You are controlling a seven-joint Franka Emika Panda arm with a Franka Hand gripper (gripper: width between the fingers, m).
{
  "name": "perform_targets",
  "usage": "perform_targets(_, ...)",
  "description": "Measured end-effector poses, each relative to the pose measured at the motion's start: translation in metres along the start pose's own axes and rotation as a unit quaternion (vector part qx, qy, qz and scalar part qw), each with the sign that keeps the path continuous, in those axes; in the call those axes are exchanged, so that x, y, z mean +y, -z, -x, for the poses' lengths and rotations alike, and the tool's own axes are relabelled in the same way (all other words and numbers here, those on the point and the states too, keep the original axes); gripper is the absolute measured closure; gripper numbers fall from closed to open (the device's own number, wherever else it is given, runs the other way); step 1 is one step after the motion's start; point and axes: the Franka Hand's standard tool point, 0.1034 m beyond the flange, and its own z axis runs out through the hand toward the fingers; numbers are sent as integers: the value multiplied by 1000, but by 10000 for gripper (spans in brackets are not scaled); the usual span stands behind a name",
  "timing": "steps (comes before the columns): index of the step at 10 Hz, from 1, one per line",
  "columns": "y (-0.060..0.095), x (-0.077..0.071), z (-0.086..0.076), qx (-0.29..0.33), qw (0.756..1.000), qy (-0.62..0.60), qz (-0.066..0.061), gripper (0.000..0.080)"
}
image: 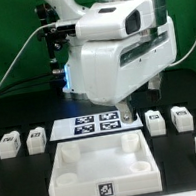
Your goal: Assemble one leg
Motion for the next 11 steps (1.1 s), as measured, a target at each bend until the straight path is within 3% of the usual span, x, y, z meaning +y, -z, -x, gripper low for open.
perform_targets(6,0,0,0,0,1000,15,0,150)
perform_targets(7,-2,-2,2,5,998,58,6,150)
perform_targets(10,-19,-50,59,4,967,256,10,150)
perform_targets(11,-29,-59,79,5,953,303,11,150)
